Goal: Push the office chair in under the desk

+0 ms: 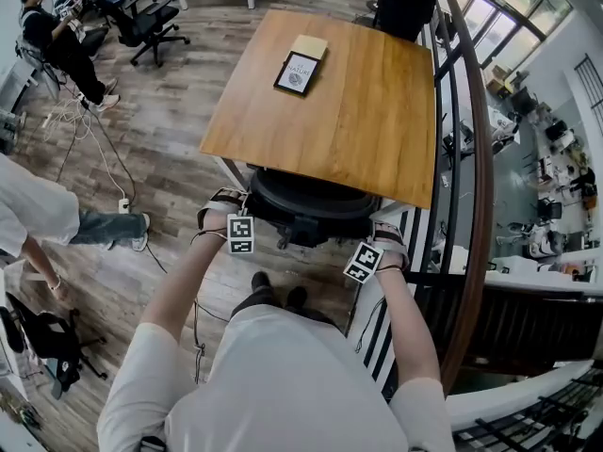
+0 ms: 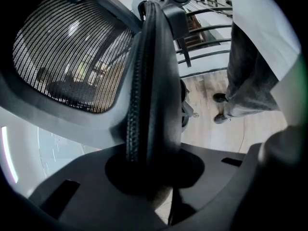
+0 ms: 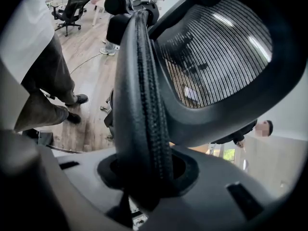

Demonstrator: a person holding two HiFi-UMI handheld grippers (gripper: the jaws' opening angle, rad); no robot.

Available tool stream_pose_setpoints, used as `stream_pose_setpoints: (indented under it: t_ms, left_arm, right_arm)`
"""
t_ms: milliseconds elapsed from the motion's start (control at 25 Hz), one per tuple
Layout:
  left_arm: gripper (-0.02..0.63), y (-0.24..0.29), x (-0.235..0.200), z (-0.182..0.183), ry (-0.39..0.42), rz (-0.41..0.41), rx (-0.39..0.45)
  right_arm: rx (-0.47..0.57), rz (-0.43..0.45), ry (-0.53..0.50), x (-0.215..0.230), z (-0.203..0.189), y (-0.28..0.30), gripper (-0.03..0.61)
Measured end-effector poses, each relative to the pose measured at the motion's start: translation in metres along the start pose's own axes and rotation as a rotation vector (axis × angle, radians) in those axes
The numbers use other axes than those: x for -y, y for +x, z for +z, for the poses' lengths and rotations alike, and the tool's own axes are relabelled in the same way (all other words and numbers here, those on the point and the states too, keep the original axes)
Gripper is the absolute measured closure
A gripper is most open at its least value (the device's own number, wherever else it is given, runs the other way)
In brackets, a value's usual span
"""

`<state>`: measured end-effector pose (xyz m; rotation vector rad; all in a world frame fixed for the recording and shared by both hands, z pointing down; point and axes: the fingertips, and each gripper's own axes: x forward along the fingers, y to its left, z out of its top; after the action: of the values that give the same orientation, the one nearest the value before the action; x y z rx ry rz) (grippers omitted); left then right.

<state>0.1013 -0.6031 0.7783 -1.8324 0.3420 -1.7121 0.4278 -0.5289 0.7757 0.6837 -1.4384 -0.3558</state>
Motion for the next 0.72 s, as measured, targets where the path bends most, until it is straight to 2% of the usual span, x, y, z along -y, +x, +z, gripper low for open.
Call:
stream_pose_setpoints:
  t_ms: [720]
  left_arm:
    - [0.539, 0.026, -0.036, -0.011, 0.040, -0.011, 0.020]
  right_arm:
    - [-0.024, 0.011, 0.021, 0.026, 0.009, 0.021, 0.476]
